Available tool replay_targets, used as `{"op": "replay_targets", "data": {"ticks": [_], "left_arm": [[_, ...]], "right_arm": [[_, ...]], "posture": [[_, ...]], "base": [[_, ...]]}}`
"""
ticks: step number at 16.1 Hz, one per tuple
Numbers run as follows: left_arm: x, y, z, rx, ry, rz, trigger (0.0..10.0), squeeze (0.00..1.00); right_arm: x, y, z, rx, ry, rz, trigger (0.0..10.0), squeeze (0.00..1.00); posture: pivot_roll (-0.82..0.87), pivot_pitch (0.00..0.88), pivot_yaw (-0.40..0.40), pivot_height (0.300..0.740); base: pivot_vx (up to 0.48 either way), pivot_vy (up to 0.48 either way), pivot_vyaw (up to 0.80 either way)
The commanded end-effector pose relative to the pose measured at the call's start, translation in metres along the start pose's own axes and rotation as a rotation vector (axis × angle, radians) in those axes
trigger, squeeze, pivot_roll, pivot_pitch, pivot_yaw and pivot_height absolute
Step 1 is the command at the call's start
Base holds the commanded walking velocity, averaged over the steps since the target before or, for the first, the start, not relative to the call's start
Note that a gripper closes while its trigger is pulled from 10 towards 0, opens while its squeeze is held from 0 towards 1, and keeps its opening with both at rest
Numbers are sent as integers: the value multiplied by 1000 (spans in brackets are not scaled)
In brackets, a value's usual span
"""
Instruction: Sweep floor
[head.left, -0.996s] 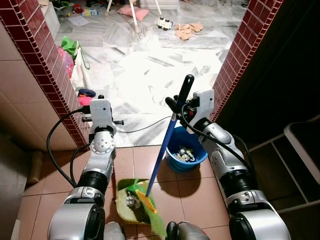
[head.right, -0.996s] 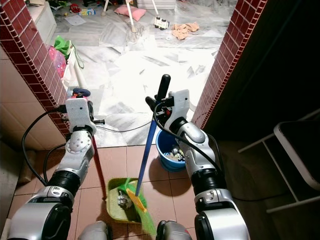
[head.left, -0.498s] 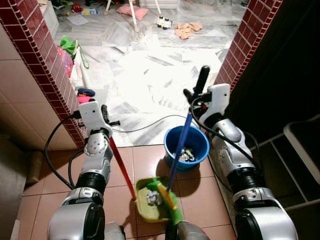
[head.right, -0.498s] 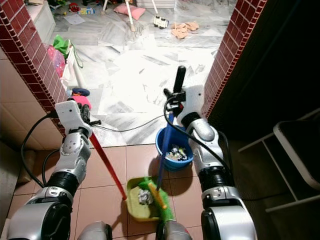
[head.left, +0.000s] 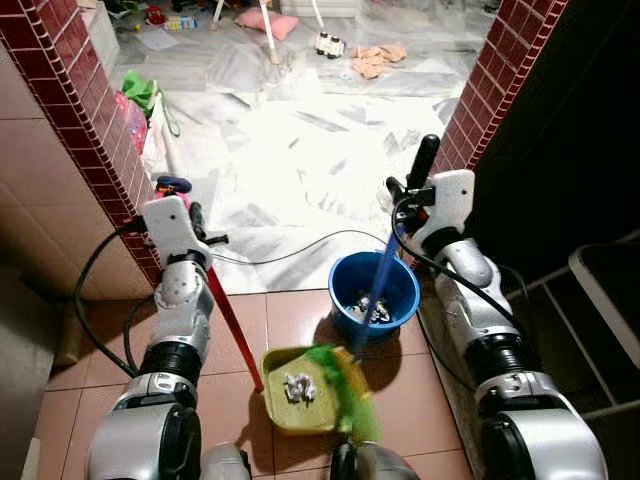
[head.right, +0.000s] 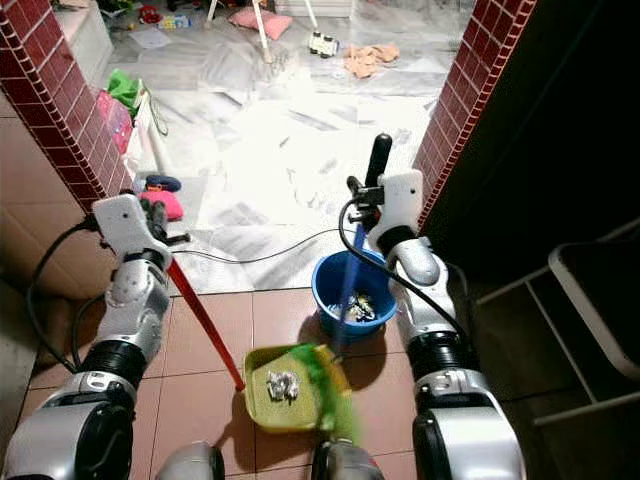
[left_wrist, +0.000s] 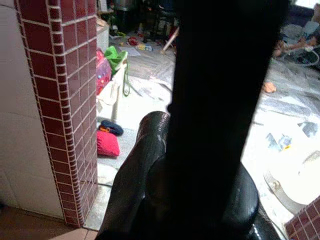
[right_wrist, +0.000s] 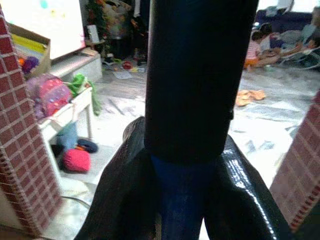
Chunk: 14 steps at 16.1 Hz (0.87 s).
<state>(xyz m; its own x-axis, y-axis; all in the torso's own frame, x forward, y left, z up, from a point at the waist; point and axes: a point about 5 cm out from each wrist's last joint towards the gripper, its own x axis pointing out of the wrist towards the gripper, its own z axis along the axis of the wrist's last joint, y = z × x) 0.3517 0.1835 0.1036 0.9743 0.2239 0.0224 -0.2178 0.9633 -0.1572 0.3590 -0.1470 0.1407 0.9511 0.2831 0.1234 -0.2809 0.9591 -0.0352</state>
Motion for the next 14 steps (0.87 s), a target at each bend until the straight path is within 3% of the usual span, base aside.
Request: {"op": "replay_targets", "data": {"ticks": [1, 8, 11, 14], "left_arm": [[7, -1, 23, -47, -98, 3, 10000, 0], [4, 22, 52, -40, -209, 63, 10000, 0], [4, 34, 77, -10, -280, 96, 10000, 0], [4, 44, 100, 21, -340, 143, 10000, 0]], "right_arm": [[0, -7, 3, -56, -1, -21, 10000, 0], [-9, -11, -11, -112, 33, -30, 10000, 0], [-15, -6, -24, -127, 88, -14, 10000, 0], [-19, -1, -40, -141, 203, 83, 10000, 0]], "posture": [[-76, 51, -79, 740], [-66, 49, -82, 740], [-58, 51, -78, 740], [-56, 49, -67, 740]], "base": [[0, 0, 0], [0, 0, 0], [0, 0, 0], [0, 0, 0]]}}
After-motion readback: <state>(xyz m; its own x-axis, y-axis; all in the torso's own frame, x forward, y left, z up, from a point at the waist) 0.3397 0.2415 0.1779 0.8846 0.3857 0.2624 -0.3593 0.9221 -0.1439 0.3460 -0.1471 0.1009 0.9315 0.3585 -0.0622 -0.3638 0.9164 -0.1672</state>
